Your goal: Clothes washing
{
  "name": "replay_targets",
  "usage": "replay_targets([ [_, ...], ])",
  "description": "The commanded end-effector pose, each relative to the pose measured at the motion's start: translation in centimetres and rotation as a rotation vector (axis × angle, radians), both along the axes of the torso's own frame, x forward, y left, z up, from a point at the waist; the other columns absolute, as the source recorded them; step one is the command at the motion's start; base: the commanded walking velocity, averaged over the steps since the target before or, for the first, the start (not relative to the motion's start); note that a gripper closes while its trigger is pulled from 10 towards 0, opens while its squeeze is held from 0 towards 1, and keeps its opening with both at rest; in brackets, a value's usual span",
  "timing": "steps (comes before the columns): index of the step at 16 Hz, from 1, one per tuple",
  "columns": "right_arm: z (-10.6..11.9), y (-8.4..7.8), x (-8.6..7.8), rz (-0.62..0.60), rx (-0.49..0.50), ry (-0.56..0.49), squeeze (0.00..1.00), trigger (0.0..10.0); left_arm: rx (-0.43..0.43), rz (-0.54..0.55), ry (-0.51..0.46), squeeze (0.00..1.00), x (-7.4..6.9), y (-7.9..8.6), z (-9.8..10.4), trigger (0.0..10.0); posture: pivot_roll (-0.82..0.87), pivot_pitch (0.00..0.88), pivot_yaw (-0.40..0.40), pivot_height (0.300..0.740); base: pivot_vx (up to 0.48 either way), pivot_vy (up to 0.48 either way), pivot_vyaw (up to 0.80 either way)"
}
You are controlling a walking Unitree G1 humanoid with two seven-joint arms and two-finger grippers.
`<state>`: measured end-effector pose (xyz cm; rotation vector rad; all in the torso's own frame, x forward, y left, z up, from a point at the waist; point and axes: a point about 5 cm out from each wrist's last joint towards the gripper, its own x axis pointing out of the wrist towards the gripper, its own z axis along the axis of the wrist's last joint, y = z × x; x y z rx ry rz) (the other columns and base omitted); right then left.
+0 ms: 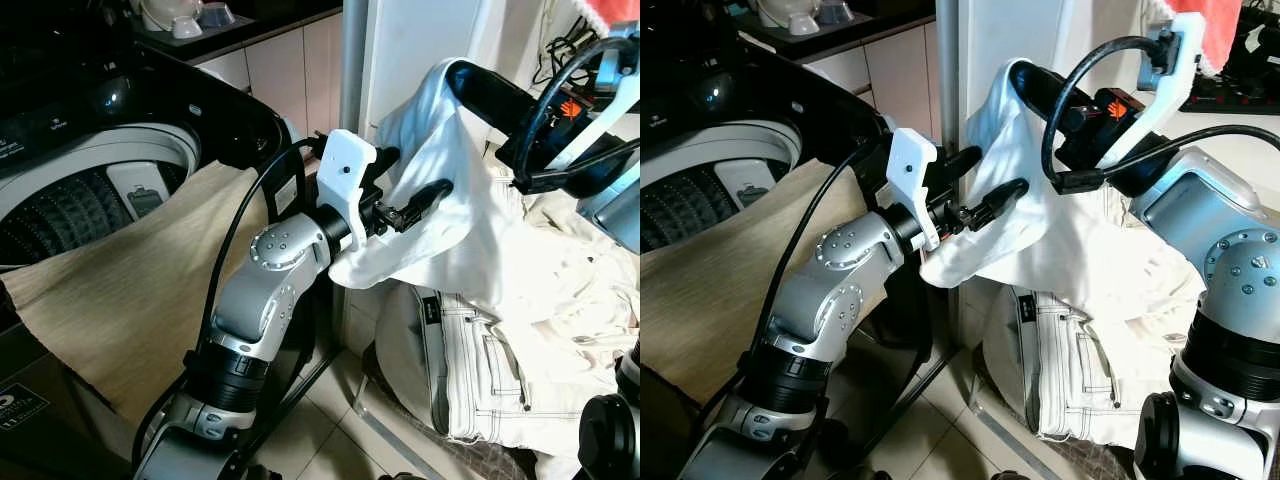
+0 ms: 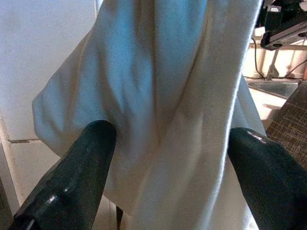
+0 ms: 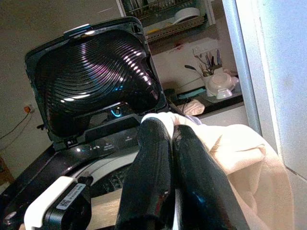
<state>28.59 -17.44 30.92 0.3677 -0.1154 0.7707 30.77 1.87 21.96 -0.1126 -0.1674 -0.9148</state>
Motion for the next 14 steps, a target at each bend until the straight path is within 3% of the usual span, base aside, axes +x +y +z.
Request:
replay_targets([
  [1,0.90,0.48,-0.38,0.021,-0.003,-0.035,0.00,0.0,-0.010,0.001,0.001,0.00,0.24,-0.01,0.41,0.0,-0.11,0.000,0.048,0.740,0.000,0.000,0.00],
  [14,0.25,0.07,-0.06,-0.022,-0.005,0.005,0.00,0.0,-0.017,-0.026,-0.013,0.00,0.52,0.69,0.57,0.0,-0.11,0.000,0.056,0.740,0.000,0.000,0.00],
])
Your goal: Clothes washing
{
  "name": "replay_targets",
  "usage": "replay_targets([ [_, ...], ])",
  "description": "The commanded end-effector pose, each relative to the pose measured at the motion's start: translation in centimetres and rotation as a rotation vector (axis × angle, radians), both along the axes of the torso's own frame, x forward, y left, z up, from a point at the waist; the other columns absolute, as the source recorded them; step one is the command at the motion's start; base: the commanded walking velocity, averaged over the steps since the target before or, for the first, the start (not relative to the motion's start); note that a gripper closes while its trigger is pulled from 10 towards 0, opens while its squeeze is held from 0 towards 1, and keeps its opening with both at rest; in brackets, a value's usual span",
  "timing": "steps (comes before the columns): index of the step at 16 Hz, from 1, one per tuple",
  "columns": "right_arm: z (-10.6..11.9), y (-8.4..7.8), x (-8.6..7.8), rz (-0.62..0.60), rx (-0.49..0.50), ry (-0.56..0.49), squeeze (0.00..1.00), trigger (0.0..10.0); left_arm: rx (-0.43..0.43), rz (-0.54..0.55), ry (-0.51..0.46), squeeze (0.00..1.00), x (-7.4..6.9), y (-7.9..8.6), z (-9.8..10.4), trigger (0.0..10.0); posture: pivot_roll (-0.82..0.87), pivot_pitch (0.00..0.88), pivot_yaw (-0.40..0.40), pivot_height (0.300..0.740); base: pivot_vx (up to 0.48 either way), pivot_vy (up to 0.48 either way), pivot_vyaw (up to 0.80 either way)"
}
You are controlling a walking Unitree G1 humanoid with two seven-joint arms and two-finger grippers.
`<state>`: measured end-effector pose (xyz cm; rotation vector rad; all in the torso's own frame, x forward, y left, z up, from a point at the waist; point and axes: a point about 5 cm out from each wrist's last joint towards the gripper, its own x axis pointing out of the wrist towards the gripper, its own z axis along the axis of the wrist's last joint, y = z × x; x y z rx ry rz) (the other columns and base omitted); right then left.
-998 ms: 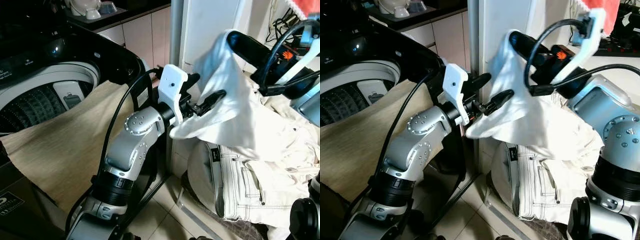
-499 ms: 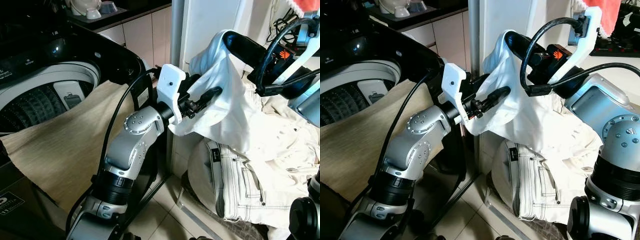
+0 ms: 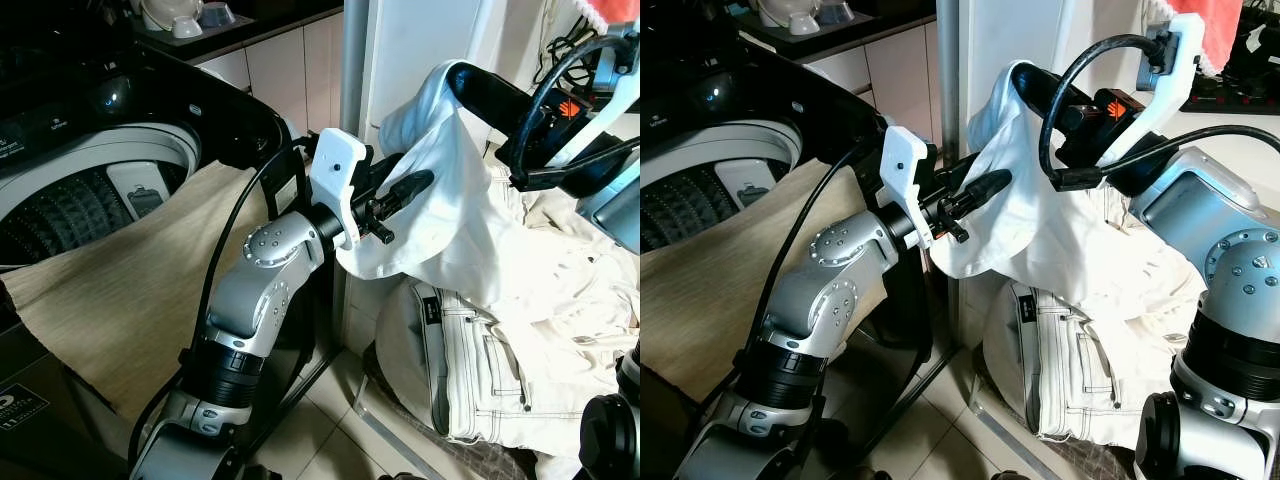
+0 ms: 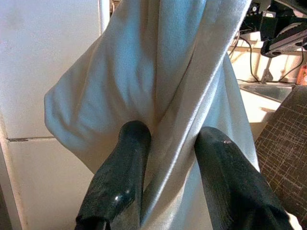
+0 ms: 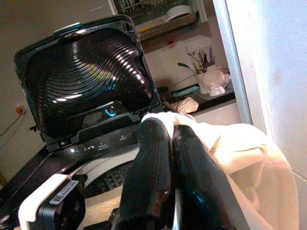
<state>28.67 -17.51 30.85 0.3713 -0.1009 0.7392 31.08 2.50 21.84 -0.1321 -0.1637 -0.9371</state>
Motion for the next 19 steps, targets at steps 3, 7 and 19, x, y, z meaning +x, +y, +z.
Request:
replay_targets([
  [3,0.3,0.2,-0.2,0.005,-0.004,-0.015,0.00,0.0,-0.009,0.007,-0.015,0.00,0.3,0.3,0.6,0.0,-0.11,0.000,0.056,0.740,0.000,0.000,0.00],
  [7,0.3,0.2,-0.2,0.004,-0.009,-0.016,0.00,0.0,-0.006,0.007,-0.020,0.00,0.4,0.4,0.6,0.0,-0.11,0.000,0.058,0.740,0.000,0.000,0.00],
  [19,0.6,0.5,-1.1,0.035,-0.053,-0.077,0.00,10.0,-0.114,0.515,-0.217,0.00,5.6,10.1,7.5,0.0,-0.11,0.000,0.058,0.740,0.000,0.000,0.00],
])
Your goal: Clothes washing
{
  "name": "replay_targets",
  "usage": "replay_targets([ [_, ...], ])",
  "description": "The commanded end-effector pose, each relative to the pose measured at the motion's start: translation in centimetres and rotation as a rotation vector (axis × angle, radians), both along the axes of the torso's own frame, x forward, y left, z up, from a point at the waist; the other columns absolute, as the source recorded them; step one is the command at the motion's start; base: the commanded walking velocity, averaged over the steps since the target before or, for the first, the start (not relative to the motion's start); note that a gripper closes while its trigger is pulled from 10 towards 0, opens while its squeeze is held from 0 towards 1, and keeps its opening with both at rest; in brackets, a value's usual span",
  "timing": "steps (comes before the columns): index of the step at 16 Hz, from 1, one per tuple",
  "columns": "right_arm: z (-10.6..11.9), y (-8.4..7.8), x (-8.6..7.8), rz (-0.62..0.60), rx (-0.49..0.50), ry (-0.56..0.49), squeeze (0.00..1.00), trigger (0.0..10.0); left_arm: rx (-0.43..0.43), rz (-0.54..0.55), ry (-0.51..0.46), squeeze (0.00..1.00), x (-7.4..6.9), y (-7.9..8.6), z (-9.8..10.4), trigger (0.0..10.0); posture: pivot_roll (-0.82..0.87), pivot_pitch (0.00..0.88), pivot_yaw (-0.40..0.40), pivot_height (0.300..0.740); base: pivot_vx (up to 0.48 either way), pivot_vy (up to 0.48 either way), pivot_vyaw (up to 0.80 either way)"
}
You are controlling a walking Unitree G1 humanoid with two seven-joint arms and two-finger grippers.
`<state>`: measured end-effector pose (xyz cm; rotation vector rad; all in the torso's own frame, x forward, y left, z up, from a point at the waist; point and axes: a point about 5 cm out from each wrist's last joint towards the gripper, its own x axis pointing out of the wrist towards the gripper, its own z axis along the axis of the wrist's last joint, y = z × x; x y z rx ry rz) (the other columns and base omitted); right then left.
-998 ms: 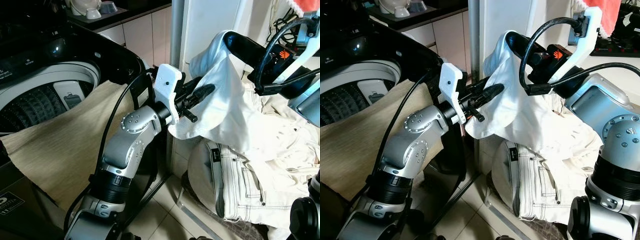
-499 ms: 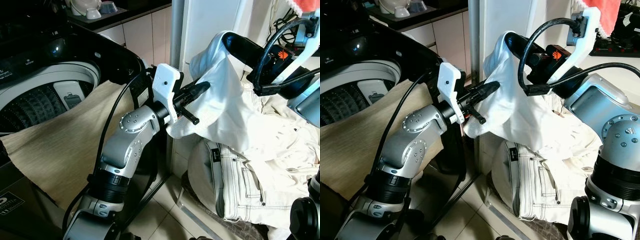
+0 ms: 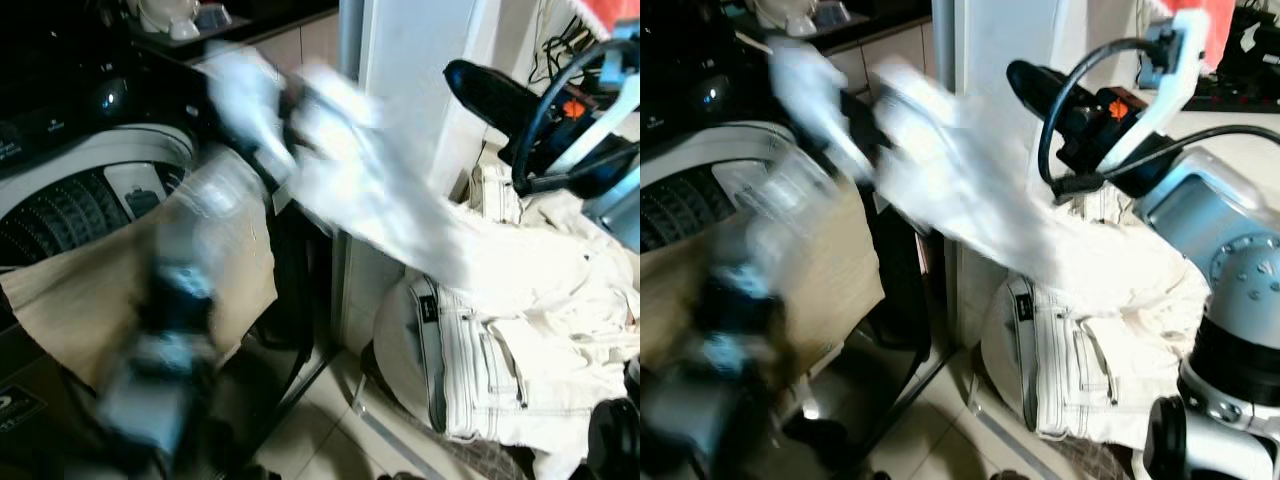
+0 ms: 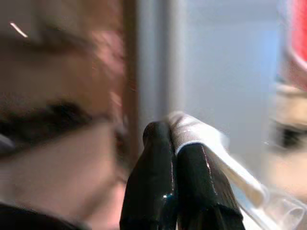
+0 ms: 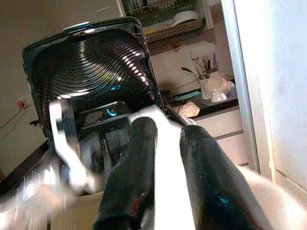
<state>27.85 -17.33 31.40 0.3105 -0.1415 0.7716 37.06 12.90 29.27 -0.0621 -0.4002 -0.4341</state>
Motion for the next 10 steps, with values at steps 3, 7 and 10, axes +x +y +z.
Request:
replay_targets([
  [3,-0.1,0.6,-0.4,0.020,-0.035,-0.030,0.00,10.0,-0.012,0.273,-0.405,0.00,-0.7,6.4,12.1,0.0,-0.10,0.000,0.063,0.740,0.000,0.000,0.00],
  [7,0.0,0.5,-0.2,-0.014,-0.020,-0.056,0.00,10.0,0.137,0.522,-0.685,0.00,-2.8,9.5,17.7,0.0,-0.09,0.000,0.068,0.740,0.000,0.000,0.00],
  [10,-0.8,1.0,-0.1,-0.018,-0.053,-0.041,0.00,10.0,0.366,0.630,-0.415,0.00,0.8,10.4,12.5,0.0,-0.09,0.000,0.072,0.740,0.000,0.000,0.00],
])
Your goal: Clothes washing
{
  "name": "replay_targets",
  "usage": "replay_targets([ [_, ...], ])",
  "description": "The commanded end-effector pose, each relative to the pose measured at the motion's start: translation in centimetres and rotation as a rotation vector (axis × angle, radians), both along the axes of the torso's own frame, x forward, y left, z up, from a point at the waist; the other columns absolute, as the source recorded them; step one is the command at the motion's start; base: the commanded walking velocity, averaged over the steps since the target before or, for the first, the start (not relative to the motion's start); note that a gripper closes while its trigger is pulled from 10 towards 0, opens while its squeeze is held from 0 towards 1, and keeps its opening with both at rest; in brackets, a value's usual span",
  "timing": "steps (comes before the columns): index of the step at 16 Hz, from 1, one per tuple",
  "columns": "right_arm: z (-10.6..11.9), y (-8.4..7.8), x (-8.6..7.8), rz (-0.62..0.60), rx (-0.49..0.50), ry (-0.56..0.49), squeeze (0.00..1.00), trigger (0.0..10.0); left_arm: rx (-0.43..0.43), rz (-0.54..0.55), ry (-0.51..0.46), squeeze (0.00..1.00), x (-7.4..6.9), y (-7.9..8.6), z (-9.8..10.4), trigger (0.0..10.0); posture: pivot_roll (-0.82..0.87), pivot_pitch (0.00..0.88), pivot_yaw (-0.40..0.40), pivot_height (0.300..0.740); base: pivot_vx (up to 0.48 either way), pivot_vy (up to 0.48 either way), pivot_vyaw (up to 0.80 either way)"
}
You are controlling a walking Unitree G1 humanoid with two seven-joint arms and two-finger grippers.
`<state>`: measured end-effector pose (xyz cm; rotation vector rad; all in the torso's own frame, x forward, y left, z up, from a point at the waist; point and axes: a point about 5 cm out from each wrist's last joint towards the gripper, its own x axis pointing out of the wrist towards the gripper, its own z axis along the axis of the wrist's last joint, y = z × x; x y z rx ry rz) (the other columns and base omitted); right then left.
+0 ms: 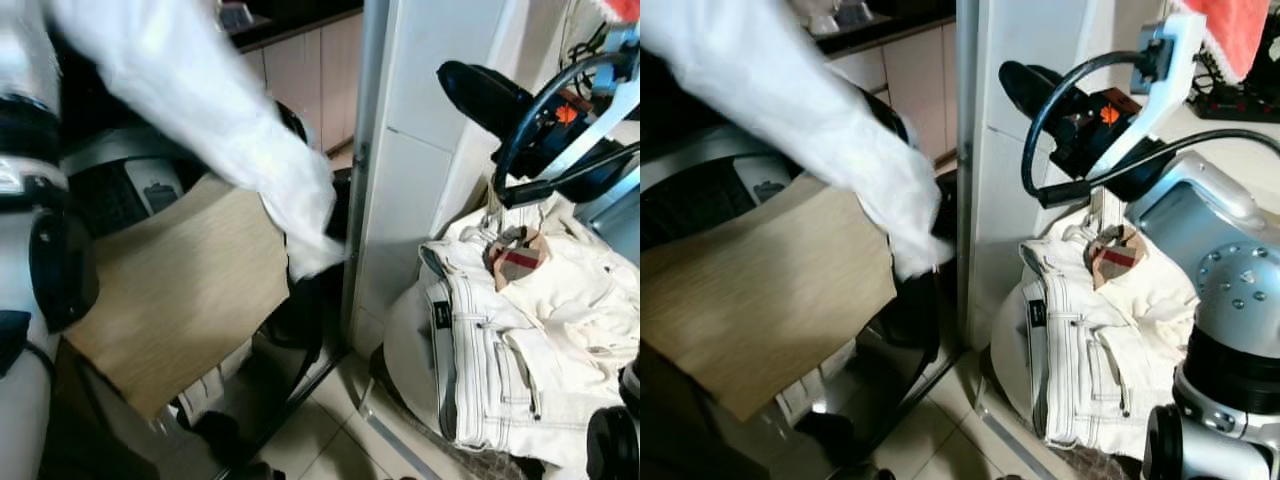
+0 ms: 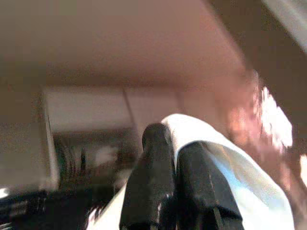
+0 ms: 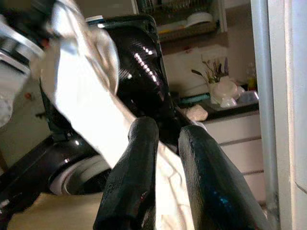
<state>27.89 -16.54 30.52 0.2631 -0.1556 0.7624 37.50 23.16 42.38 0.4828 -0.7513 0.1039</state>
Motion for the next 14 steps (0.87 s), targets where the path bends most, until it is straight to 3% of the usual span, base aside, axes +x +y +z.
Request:
replay_targets([
  [1,-0.2,0.3,-0.2,-0.003,-0.030,-0.008,0.00,10.0,0.051,0.064,0.117,0.00,1.1,0.4,-2.1,0.0,-0.09,0.000,0.072,0.740,0.000,0.000,0.00],
  [3,-1.1,0.9,-0.4,0.009,-0.104,0.018,0.00,10.0,0.155,0.079,0.520,0.00,3.2,0.9,-8.9,0.0,-0.10,0.000,0.074,0.740,0.000,0.000,0.00],
  [4,-1.4,1.2,-0.5,0.017,-0.128,0.025,0.00,10.0,0.169,0.062,0.691,0.00,3.6,1.1,-12.0,0.0,-0.10,0.000,0.074,0.740,0.000,0.000,0.00],
  [5,-1.6,1.5,-0.6,0.022,-0.140,0.026,0.00,10.0,0.194,0.080,0.792,0.00,3.6,1.4,-14.0,0.0,-0.09,0.000,0.068,0.740,0.000,0.000,0.00],
  [6,-1.8,1.8,-0.7,0.037,-0.154,0.030,0.00,10.0,0.203,0.076,0.924,0.00,3.5,1.7,-16.4,1.4,-0.09,0.000,0.068,0.740,0.000,0.000,0.00],
  [7,-2.0,1.9,-0.7,0.042,-0.166,0.032,0.00,10.0,0.214,0.085,0.977,0.00,3.3,1.9,-17.4,10.0,-0.09,0.000,0.068,0.740,0.000,0.000,0.00],
  [8,-2.2,2.2,-0.8,0.048,-0.184,0.037,0.00,10.0,0.215,0.059,1.055,0.00,3.1,1.9,-18.6,10.0,-0.10,0.000,0.070,0.740,0.000,0.000,0.00],
  [9,-2.7,2.4,-1.0,0.061,-0.218,0.047,0.00,10.0,0.169,0.057,1.079,1.00,3.0,2.2,-18.6,10.0,-0.10,0.000,0.070,0.740,0.000,0.000,0.00],
  [11,-3.3,2.7,-1.4,0.093,-0.268,0.063,0.00,10.0,0.141,0.116,1.062,1.00,2.9,3.3,-17.3,10.0,-0.10,0.000,0.069,0.740,0.000,0.000,0.00],
  [14,-3.8,2.8,-1.5,0.104,-0.288,0.073,0.00,10.0,0.204,0.219,1.018,1.00,2.7,4.6,-15.8,10.0,-0.09,0.000,0.067,0.740,0.000,0.000,0.00],
])
